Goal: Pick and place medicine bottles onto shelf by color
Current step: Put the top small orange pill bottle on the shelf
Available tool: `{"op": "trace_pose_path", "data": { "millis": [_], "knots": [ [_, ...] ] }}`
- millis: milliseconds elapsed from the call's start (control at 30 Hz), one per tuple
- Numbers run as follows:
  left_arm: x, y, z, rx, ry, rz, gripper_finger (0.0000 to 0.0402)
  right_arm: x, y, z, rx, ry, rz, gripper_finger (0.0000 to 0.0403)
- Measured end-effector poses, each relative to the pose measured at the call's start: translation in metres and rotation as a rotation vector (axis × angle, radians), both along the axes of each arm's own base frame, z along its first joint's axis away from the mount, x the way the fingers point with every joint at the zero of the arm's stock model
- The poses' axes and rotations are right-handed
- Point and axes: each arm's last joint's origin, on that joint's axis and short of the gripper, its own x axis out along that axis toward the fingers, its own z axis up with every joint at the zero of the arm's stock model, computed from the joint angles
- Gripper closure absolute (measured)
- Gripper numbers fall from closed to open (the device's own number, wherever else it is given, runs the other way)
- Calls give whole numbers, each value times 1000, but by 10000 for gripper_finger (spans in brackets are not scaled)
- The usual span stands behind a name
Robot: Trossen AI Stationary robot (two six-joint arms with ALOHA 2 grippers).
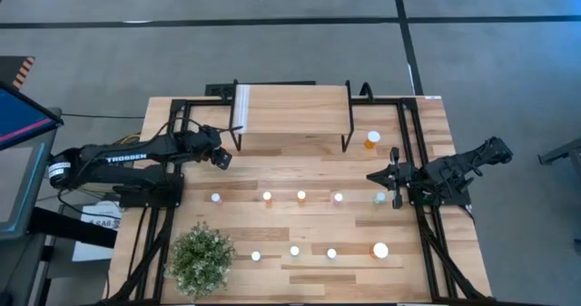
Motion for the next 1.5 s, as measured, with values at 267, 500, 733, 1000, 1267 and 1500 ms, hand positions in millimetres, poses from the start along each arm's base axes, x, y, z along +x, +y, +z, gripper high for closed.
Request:
{"op": "trace_pose_path", "data": {
  "millis": [267, 500, 733, 1000, 1267, 1500],
  "knots": [
    [7, 16, -9, 11, 41, 39, 183, 0, 0, 0, 0, 0, 0, 361],
    [7, 16, -9, 15, 35, 25, 183, 0, 0, 0, 0, 0, 0, 361],
    [6, 15, -9, 9, 38, 6, 183, 0, 0, 0, 0, 0, 0, 361],
    [-2, 10, 2, 34, -20, -8, 183, 0, 0, 0, 0, 0, 0, 361],
    [-8, 9, 12, 95, -52, 9, 183, 0, 0, 0, 0, 0, 0, 361],
    [-7, 20, 2, 75, 20, 58, 183, 0, 0, 0, 0, 0, 1, 361]
  ]
}}
